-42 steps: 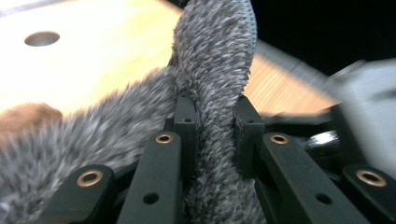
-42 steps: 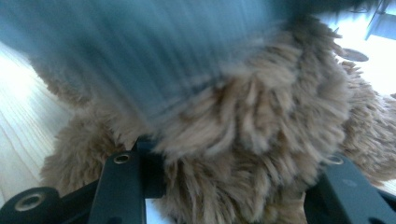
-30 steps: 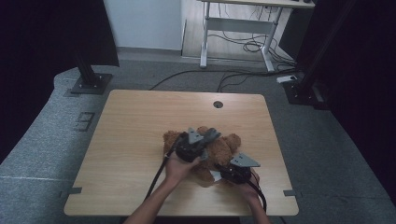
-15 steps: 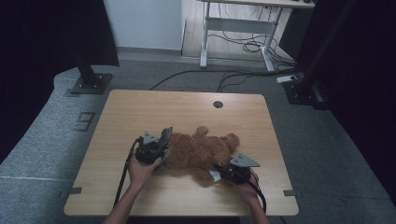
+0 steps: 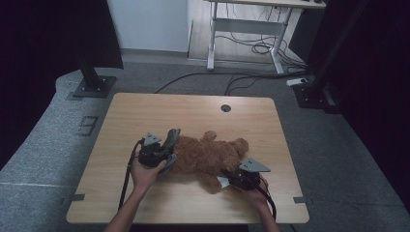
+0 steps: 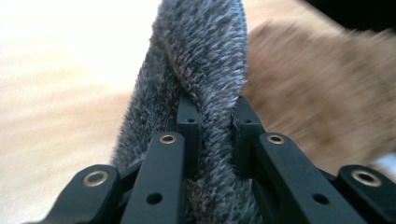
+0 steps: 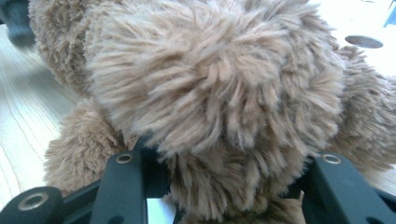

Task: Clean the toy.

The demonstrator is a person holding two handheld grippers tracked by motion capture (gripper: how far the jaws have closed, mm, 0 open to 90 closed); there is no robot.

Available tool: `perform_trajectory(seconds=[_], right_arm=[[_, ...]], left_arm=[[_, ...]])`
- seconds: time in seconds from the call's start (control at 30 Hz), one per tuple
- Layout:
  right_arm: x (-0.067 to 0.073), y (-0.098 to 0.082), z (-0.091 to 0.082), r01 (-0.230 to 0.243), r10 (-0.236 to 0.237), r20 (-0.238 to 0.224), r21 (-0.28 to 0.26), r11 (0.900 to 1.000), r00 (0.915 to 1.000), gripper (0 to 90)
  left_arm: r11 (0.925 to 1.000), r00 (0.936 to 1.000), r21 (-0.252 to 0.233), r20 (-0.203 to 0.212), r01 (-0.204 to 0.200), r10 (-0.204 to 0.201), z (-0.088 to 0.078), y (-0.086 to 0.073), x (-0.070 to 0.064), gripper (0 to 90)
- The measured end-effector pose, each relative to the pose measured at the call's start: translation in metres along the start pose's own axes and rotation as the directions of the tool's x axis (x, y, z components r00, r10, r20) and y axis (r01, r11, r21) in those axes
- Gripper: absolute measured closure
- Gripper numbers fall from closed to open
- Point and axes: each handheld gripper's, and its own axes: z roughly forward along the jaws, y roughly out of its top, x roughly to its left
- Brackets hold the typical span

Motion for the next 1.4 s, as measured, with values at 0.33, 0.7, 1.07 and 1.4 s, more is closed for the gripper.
perform_trajectory(seconds=[0.33,0.7,1.07,1.4], right_arm=[[0.001,0.001,0.0,0.01,-0.01,0.004,0.002,1.0,0.9999,50.4],[0.0,-0.001,0.0,0.005,-0.005,-0.002,0.008,1.0,1.0,50.2],[0.001,-0.001,0.001,0.013,-0.013,0.001,0.005,1.0,0.9999,50.1],[0.004,-0.001,0.002,0.025,-0.025,0.0,0.01,1.0,0.9997,50.0]], left_arm=[[0.9876,0.9739,-0.017,0.164,-0.156,0.156,0.04,0.051,-0.099,77.4],[0.9589,0.952,0.089,0.175,-0.269,0.251,0.097,0.044,-0.15,77.3],[0.9745,0.9832,0.131,0.015,-0.182,0.182,0.057,0.036,-0.067,77.2],[0.9936,0.9964,0.083,-0.028,-0.077,0.08,0.016,0.01,-0.01,77.3]])
